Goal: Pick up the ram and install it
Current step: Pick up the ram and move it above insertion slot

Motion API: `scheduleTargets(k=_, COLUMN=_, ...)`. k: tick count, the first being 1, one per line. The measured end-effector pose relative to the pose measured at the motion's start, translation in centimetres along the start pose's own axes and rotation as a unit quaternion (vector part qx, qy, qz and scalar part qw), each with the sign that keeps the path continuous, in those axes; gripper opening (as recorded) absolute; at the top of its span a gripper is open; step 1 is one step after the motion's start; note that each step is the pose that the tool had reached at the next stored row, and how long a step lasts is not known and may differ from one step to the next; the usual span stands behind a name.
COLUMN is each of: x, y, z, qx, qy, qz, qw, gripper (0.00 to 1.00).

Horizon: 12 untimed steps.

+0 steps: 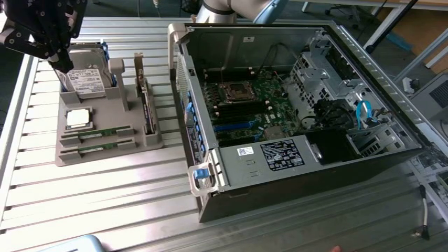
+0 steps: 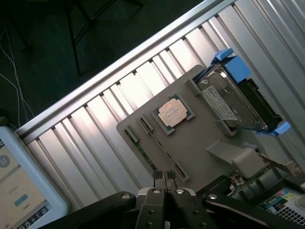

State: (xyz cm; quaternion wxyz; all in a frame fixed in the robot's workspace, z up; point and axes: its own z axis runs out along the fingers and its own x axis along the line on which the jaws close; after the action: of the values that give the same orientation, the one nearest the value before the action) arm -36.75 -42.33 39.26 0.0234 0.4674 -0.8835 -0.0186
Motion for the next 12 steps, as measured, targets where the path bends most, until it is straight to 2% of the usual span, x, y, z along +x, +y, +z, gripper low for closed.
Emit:
scheduleTargets(k=2, x=0.01, y=0.0, z=0.0, qx=0.0002, qy=0.0004, qz=-0.006, qw=1.0, gripper=0.1)
scheduleTargets(k=6, x=0.0, y=0.0, z=0.0, qx=0.0009, qy=0.0023, qz=-0.041, qw=0.9991, gripper=0.1)
scheduleTargets(k=10, x=0.0, y=0.0, z=0.0, qx=0.0017, qy=0.0041, qz=-0.074, qw=0.9973, gripper=0.1)
scheduleTargets(k=12, x=0.0, y=0.0, z=0.01, qx=0.0022, qy=0.0051, qz=-0.093, qw=0.9957, gripper=0.1)
